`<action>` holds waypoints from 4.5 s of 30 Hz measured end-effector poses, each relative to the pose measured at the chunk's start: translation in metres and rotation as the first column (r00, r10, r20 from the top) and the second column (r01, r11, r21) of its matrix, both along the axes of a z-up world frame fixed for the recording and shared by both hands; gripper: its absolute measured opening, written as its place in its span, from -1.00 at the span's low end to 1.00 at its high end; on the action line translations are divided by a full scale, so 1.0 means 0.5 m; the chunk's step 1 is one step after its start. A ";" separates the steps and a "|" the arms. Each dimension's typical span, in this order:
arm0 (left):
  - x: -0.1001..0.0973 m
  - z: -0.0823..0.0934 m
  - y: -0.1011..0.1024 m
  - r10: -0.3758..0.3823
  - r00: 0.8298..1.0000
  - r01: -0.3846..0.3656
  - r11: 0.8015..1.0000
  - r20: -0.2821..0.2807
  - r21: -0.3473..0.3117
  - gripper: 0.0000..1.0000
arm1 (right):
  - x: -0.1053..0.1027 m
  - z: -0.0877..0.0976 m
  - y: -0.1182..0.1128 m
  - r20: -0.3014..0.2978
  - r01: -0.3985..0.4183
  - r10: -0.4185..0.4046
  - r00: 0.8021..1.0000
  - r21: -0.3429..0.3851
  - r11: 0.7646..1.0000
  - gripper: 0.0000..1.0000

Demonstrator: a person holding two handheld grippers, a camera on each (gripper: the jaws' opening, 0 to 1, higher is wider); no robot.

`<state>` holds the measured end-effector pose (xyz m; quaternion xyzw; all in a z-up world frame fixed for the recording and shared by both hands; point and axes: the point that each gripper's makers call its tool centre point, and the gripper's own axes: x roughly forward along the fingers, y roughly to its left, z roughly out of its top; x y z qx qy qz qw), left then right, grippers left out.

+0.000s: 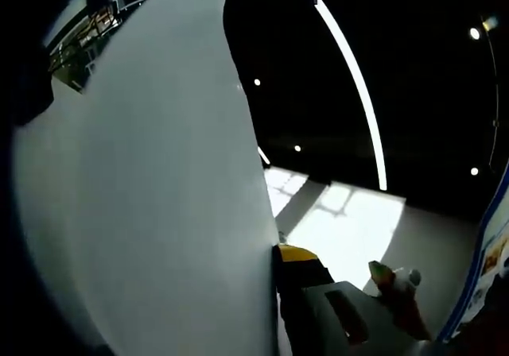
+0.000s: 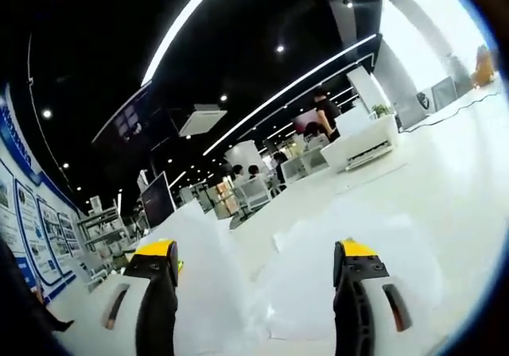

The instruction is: Organize the stack of printing papers by aligning and flattening the scattered papers on the table

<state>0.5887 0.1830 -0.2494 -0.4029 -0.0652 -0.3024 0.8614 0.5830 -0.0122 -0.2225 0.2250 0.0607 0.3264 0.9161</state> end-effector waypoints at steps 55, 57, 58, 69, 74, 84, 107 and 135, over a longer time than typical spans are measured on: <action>0.003 -0.004 -0.003 -0.001 1.000 0.001 1.000 -0.003 0.014 -0.86 | 0.032 0.032 -0.198 0.036 0.231 -0.230 0.973 -0.019 0.973 0.54; 0.003 -0.004 -0.003 0.000 1.000 0.000 1.000 -0.003 0.013 -0.86 | 0.033 0.029 -0.202 0.035 0.236 -0.235 0.971 -0.024 0.972 0.53; 0.003 -0.004 -0.003 -0.001 1.000 0.001 1.000 -0.002 0.013 -0.86 | 0.034 0.028 -0.203 0.032 0.237 -0.236 0.971 -0.024 0.971 0.53; 0.004 -0.003 -0.003 0.000 1.000 0.000 1.000 -0.003 0.014 -0.85 | 0.040 0.014 -0.203 0.014 0.235 -0.234 0.972 -0.037 0.971 0.53; 0.004 -0.003 -0.002 0.000 1.000 0.000 1.000 -0.002 0.015 -0.85 | 0.044 0.001 -0.208 -0.003 0.240 -0.240 0.971 -0.042 0.970 0.53; 0.003 -0.003 -0.001 -0.002 1.000 0.002 1.000 -0.002 0.015 -0.85 | 0.054 -0.024 -0.219 -0.025 0.254 -0.256 0.966 -0.067 0.965 0.52; -0.003 -0.002 -0.010 -0.003 1.000 0.003 1.000 -0.004 0.021 -0.85 | 0.074 -0.112 -0.241 -0.081 0.281 -0.297 0.951 -0.166 0.945 0.51; -0.003 -0.002 -0.010 -0.003 1.000 0.003 1.000 0.002 0.028 -0.84 | 0.086 -0.195 -0.228 -0.089 0.270 -0.312 0.946 -0.315 0.910 0.52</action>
